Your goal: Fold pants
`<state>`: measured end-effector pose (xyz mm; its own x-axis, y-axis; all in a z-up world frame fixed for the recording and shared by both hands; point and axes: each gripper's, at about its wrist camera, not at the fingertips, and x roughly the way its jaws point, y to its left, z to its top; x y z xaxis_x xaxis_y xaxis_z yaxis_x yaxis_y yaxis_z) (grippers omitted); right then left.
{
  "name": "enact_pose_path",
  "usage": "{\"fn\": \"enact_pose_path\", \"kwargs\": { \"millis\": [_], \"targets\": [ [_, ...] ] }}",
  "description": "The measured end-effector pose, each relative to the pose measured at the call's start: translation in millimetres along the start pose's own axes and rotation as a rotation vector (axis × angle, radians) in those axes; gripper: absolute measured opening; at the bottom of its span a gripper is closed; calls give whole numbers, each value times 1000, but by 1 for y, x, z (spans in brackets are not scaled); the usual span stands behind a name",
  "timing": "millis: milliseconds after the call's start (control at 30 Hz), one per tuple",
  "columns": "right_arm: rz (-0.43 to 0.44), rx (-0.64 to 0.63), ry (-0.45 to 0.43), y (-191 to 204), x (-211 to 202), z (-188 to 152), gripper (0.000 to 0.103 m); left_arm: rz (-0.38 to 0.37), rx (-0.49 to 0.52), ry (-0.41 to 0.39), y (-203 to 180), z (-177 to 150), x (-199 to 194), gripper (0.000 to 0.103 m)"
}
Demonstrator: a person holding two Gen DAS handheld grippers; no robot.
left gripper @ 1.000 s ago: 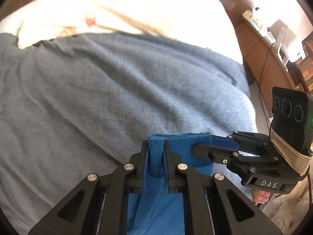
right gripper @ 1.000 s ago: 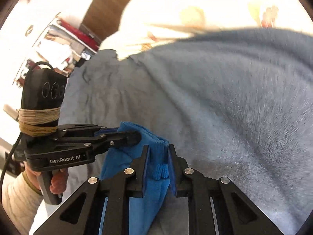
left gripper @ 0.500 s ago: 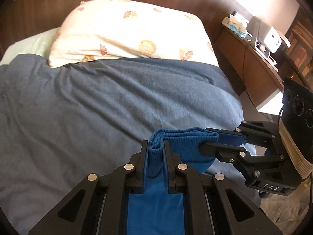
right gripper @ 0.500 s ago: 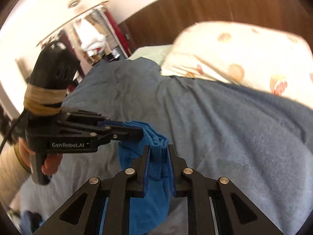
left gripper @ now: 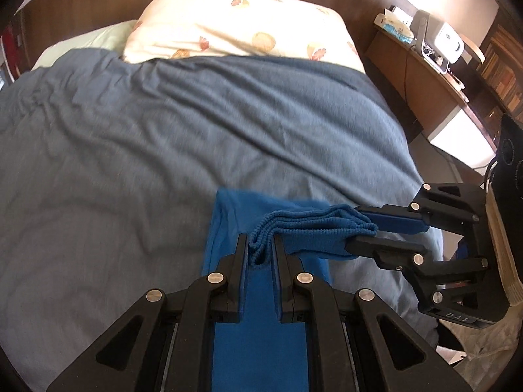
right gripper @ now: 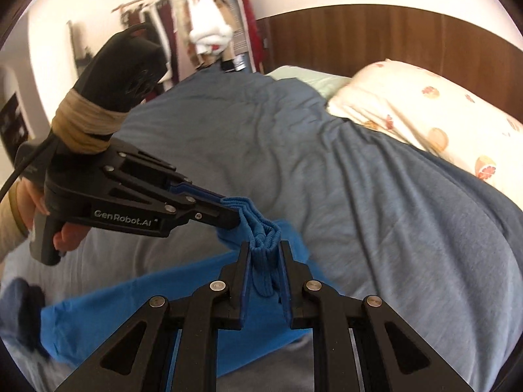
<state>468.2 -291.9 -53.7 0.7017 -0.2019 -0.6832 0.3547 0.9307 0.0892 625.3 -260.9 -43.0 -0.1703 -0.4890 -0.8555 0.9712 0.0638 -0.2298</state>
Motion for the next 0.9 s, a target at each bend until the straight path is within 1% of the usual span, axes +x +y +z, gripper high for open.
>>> {"fn": "enact_pose_path", "kwargs": {
  "millis": [167,400,467,567,700,800,900],
  "targets": [
    [11,-27,32,30,2,-23,17,6,-14,29,6,-33,4,13],
    [30,-73,65,61,7,-50,16,18,-57,36,14,-76,6,12],
    [36,-93,68,68,8,-54,16,22,-63,40,17,-84,5,12],
    [23,-161,60,84,9,-60,16,37,-66,53,20,-96,5,12],
    [36,-211,88,103,17,-73,16,65,-77,67,26,-110,8,12],
    [25,-261,102,116,24,-83,16,83,-86,85,30,-119,11,11],
    [29,-295,115,126,29,-91,16,96,-103,102,35,-129,14,9]
  ]
}}
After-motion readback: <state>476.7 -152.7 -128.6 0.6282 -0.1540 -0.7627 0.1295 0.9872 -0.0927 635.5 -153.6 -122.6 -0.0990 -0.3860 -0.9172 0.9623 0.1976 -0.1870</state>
